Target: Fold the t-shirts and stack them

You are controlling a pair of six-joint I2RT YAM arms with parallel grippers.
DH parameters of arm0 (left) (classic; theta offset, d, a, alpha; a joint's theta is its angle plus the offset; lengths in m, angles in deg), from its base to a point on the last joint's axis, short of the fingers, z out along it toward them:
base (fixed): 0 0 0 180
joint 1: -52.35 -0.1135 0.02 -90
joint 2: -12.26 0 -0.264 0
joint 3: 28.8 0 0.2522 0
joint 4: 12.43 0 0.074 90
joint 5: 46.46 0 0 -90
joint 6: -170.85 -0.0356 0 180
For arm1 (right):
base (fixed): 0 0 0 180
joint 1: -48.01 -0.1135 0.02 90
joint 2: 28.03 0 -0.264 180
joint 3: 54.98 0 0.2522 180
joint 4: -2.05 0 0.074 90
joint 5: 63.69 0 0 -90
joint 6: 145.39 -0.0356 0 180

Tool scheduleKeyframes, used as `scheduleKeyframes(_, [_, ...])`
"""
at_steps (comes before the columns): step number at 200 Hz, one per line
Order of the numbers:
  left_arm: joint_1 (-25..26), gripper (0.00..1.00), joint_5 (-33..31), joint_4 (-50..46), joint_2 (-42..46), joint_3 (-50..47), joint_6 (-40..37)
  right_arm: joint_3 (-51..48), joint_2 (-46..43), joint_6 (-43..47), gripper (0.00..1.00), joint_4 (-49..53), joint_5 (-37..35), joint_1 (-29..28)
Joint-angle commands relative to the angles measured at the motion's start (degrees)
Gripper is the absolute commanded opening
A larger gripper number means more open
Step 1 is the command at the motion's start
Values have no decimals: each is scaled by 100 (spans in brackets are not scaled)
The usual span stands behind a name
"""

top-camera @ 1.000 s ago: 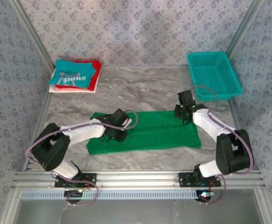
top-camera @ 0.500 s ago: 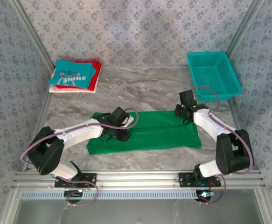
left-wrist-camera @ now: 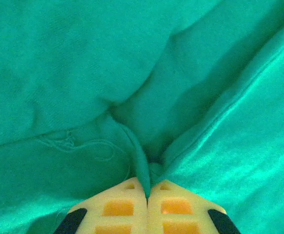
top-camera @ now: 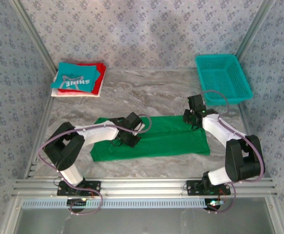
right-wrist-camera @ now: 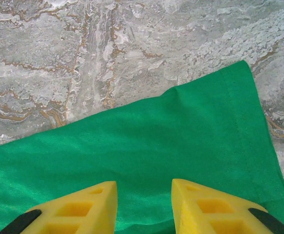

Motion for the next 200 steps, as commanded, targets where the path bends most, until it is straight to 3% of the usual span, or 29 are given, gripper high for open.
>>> scheduleKeyframes(1, [29,0,-131,-612,384,337,171,-59,-45,93,36,74,11,51])
scheduleKeyframes(55, [28,0,379,-1505,379,727,412,-57,-28,105,37,9,69,79])
scheduleKeyframes(100, [39,20,122,-1464,231,718,349,-87,-28,103,37,-17,130,96])
scheduleKeyframes(133, [40,13,48,-1294,17,632,356,-91,-21,106,37,8,140,96])
scheduleKeyframes(146, [36,0,40,-1297,-1,620,367,-101,-28,112,38,23,136,110])
scheduleKeyframes(200, [40,0,-3,-1917,292,987,468,-103,-86,129,38,53,131,121])
